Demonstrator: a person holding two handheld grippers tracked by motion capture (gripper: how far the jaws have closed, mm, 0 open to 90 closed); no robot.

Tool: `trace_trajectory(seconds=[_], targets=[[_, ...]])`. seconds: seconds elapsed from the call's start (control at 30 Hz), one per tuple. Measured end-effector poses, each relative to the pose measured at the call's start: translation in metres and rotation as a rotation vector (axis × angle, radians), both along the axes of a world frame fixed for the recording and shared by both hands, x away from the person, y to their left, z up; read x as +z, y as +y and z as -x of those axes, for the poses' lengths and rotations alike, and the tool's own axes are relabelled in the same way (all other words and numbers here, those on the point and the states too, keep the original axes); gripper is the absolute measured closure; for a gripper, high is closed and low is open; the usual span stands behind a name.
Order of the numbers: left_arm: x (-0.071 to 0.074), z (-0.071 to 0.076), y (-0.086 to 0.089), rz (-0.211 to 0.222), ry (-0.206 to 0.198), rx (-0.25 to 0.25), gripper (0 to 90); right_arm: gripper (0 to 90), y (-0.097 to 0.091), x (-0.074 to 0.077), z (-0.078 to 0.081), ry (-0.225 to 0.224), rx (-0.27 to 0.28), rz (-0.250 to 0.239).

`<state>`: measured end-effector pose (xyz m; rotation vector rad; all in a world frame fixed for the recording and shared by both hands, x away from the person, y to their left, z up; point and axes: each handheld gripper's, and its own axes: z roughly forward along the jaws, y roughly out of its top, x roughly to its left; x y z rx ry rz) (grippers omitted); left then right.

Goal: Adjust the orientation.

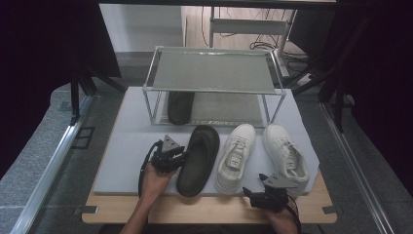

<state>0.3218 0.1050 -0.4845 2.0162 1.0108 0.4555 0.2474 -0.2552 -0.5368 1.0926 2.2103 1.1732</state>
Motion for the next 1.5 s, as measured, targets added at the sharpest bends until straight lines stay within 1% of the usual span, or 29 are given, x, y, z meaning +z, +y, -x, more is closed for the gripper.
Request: trace_trajectory(seconds=[0.07, 0.1, 0.23, 0.3, 0.4, 0.43, 0.6, 0.63, 0.9, 1.37, 1.5], targets=[[-0.002, -0.001, -0.003, -0.017, 0.002, 0.002, 70.0, 17.5, 0.0, 0.0, 0.0, 0.0, 0.0, 0.0], [-0.005, -0.002, -0.006, -0.033, 0.004, 0.007, 69.9, 17.5, 0.0, 0.0, 0.0, -0.001, 0.0, 0.001], [-0.008, -0.005, -0.008, -0.045, 0.016, 0.012, 70.5, 17.5, 0.0, 0.0, 0.0, 0.0, 0.0, 0.0], [-0.009, -0.005, -0.008, -0.037, 0.02, 0.017, 70.8, 17.5, 0.0, 0.0, 0.0, 0.0, 0.0, 0.0], [-0.008, -0.005, -0.009, -0.04, 0.029, 0.022, 72.4, 17.5, 0.0, 0.0, 0.0, -0.001, 0.0, 0.001], [-0.007, -0.005, -0.009, -0.036, 0.039, 0.029, 73.7, 17.5, 0.0, 0.0, 0.0, 0.0, 0.0, 0.0], [-0.006, -0.005, -0.009, -0.039, 0.043, 0.036, 77.2, 17.5, 0.0, 0.0, 0.0, -0.001, 0.0, 0.0], [-0.006, -0.006, -0.009, -0.038, 0.043, 0.037, 79.0, 17.5, 0.0, 0.0, 0.0, 0.0, 0.0, 0.0], [-0.002, -0.007, -0.007, -0.06, 0.04, 0.038, 81.9, 17.5, 0.0, 0.0, 0.0, 0.0, 0.0, 0.0], [0.007, -0.006, 0.0, -0.056, 0.019, 0.044, 82.3, 17.5, 0.0, 0.0, 0.0, 0.0, 0.0, 0.0], [0.011, -0.007, 0.002, -0.041, 0.014, 0.049, 82.3, 17.5, 0.0, 0.0, 0.0, 0.0, 0.0, 0.0]])
